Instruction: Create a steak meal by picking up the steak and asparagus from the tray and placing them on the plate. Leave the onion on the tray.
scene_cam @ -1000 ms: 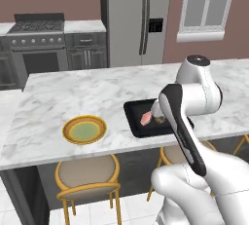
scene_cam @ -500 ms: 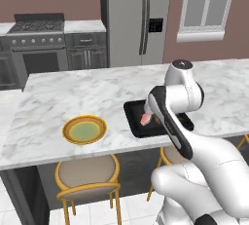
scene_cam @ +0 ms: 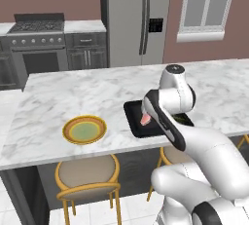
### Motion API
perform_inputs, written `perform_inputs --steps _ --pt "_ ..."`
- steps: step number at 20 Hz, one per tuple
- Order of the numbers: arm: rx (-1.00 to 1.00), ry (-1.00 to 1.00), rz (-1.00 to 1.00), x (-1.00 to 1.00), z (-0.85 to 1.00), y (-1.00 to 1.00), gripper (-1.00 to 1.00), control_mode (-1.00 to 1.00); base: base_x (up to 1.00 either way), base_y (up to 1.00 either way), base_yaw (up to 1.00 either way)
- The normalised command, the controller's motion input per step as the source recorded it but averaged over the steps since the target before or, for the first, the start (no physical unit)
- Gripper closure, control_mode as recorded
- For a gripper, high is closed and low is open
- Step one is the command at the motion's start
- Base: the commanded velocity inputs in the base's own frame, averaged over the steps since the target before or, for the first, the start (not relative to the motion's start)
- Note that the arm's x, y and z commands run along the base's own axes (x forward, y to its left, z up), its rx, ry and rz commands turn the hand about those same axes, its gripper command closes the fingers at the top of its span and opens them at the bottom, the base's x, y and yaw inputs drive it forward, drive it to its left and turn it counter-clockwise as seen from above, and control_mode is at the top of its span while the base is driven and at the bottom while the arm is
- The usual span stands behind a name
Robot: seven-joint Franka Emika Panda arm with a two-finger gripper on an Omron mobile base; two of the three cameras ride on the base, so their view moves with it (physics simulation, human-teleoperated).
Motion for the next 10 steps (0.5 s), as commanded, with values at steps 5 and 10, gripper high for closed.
perform_inputs --steps 5,10 --pt "0.00 0.02 -0.03 0.34 -0.42 -0.15 -1.00 -1.00 0.00 0.00 0.00" --pt "0.00 0.03 -0.08 0.40 -0.30 0.01 -1.00 -1.00 0.00 0.00 0.00"
